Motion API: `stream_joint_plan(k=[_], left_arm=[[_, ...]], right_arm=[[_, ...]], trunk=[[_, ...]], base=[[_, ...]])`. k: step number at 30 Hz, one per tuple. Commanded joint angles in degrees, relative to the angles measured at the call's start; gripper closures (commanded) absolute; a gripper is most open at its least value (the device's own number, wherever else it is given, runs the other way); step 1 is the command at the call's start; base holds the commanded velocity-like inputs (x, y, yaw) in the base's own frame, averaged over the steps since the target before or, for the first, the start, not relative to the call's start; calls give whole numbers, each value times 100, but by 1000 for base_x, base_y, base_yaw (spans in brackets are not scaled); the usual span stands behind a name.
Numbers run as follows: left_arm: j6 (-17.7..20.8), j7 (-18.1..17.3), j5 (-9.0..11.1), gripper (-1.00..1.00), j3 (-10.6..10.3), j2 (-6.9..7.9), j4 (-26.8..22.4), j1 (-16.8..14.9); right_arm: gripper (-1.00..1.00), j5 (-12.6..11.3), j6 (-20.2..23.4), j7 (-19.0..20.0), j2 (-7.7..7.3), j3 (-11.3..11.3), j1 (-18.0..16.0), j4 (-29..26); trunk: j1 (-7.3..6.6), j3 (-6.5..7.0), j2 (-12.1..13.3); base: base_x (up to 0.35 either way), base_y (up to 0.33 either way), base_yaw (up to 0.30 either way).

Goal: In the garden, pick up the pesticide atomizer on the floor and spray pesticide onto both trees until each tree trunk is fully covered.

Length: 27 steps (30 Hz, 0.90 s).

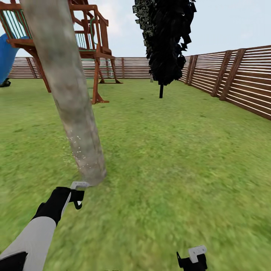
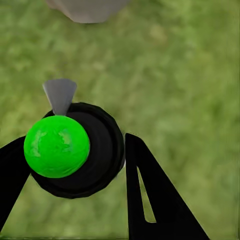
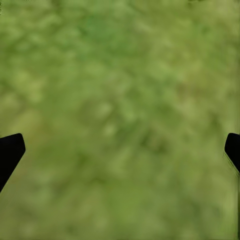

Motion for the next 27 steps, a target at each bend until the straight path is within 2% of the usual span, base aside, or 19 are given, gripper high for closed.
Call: stream_joint_plan(k=[1,8,17,27], left_arm=[[0,0,1,100,2,0,0,0],[0,8,0,100,4,0,8,0],[-17,9,0,100,11,3,17,0],[-26,9,0,100,13,4,9,0]], right_arm=[[-100,0,0,2,0,-1,0,0],[-100,0,0,1,-9,-2,0,9],[-100,0,0,5,-1,0,0,9],[-100,0,0,5,0,7,0,9]], trunk=[[0,0,0],[0,0,0],[0,0,0],[0,0,0]], base=[[0,-277,274],[39,-275,37],[196,-227,7],[200,-219,246]])
